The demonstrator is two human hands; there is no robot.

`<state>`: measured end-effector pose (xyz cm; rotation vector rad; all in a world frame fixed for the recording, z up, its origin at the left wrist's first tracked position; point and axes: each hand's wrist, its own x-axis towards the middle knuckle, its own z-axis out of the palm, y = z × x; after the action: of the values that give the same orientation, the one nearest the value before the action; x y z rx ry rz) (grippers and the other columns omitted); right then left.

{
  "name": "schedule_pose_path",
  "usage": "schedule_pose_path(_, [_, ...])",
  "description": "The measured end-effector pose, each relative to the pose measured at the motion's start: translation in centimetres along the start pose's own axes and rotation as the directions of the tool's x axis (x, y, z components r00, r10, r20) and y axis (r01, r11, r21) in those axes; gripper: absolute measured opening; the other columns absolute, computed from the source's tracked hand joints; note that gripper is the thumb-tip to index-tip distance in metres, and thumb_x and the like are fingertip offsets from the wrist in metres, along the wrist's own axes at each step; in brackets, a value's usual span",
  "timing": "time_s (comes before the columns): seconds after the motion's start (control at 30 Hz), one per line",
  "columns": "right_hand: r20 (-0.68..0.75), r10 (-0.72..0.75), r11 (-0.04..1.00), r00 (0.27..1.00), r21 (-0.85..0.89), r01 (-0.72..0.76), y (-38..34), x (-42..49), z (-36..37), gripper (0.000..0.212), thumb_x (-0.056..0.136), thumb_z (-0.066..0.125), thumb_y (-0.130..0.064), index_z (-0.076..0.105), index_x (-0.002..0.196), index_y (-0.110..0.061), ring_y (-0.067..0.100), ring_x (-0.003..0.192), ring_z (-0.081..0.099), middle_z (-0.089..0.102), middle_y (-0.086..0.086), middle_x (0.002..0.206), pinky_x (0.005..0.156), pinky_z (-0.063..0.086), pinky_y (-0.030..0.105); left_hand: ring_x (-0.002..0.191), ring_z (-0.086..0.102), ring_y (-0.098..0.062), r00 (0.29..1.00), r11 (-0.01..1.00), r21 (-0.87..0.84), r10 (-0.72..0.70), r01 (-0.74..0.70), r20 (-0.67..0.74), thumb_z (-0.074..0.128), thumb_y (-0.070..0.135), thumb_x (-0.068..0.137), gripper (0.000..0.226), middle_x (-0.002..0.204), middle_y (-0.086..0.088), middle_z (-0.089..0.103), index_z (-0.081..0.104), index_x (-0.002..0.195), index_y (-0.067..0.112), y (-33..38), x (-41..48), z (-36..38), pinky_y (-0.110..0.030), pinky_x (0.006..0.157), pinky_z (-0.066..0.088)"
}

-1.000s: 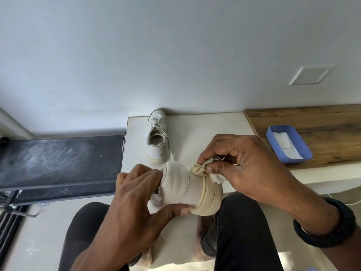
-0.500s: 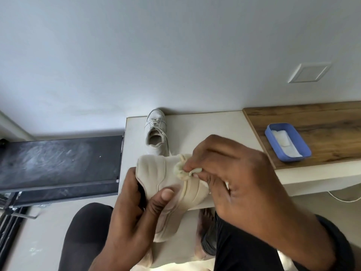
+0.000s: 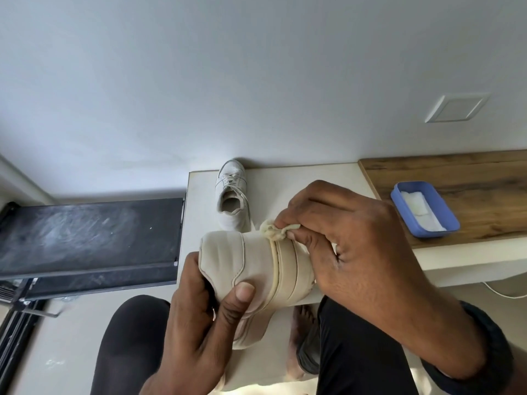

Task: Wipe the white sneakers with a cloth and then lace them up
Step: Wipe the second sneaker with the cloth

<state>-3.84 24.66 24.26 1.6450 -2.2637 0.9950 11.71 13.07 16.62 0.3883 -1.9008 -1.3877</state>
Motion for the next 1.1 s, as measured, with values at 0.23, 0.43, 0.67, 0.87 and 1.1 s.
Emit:
schedule_pose_path(0.23, [0.014, -0.082, 0.997, 0.997, -0.011, 0.082, -1.0, -2.7, 0.6, 0.024, 0.083, 0.073, 0.005, 0.077, 0.101, -0.011, 0.01, 0.084, 0.062, 0.066, -0.001, 0.094, 0.072, 0.053, 0.021, 0.065, 0.056, 0.008, 0.995, 0.989, 0.146, 0.014, 0.001, -0.104, 0.048, 0.069, 0.093, 0.037, 0.079, 0.028, 0.057, 0.045, 0.093, 0.032, 0.2, 0.6, 0.6, -0.003, 0.056, 0.041])
schedule_pose_path(0.43, [-0.053, -0.097, 0.994, 0.994, -0.055, 0.094, -0.4, -1.8, 1.1, 0.017, 0.086, 0.069, 0.003, 0.076, 0.096, -0.009, 0.016, 0.081, 0.062, 0.065, 0.002, 0.091, 0.069, 0.053, 0.027, 0.08, 0.067, -0.005, 0.976, 0.966, -0.152, -0.215, 0.208, -0.034, 0.07, 0.055, 0.087, 0.031, 0.087, 0.005, 0.068, 0.058, 0.099, 0.029, 0.6, 1.1, 0.7, -0.017, 0.068, 0.053])
schedule_pose_path(0.67, [0.011, 0.017, 1.0, 1.0, 0.013, -0.018, 2.2, 1.6, 0.6, 0.015, 0.084, 0.075, -0.006, 0.078, 0.096, -0.015, 0.003, 0.079, 0.061, 0.069, -0.006, 0.093, 0.074, 0.044, 0.011, 0.093, 0.076, -0.015, 0.942, 0.925, -0.188, -0.308, 0.329, 0.131, 0.079, 0.018, 0.078, 0.031, 0.098, -0.002, 0.079, 0.07, 0.108, 0.013, 1.6, 2.4, 0.4, -0.023, 0.077, 0.058])
schedule_pose_path(0.87, [0.022, -0.043, 0.999, 0.999, -0.004, 0.043, 1.4, 1.0, 1.5, 0.018, 0.084, 0.074, -0.002, 0.077, 0.097, -0.014, 0.013, 0.079, 0.065, 0.067, -0.002, 0.093, 0.068, 0.056, 0.028, 0.081, 0.077, -0.019, 0.941, 0.916, -0.216, -0.333, 0.339, 0.066, 0.077, 0.027, 0.081, 0.005, 0.087, -0.003, 0.08, 0.08, 0.085, 0.026, 0.7, 2.8, 0.3, -0.025, 0.067, 0.058])
schedule_pose_path(1.1, [0.067, -0.192, 0.974, 0.979, -0.113, 0.199, -0.2, -2.0, 2.8, 0.017, 0.085, 0.067, 0.003, 0.074, 0.098, -0.006, 0.023, 0.078, 0.058, 0.062, 0.008, 0.088, 0.059, 0.053, 0.039, 0.069, 0.069, -0.017, 0.935, 0.907, -0.24, -0.353, 0.346, 0.015, 0.066, 0.041, 0.09, 0.018, 0.077, -0.004, 0.073, 0.072, 0.087, 0.024, 0.0, 2.6, 0.3, -0.032, 0.058, 0.053])
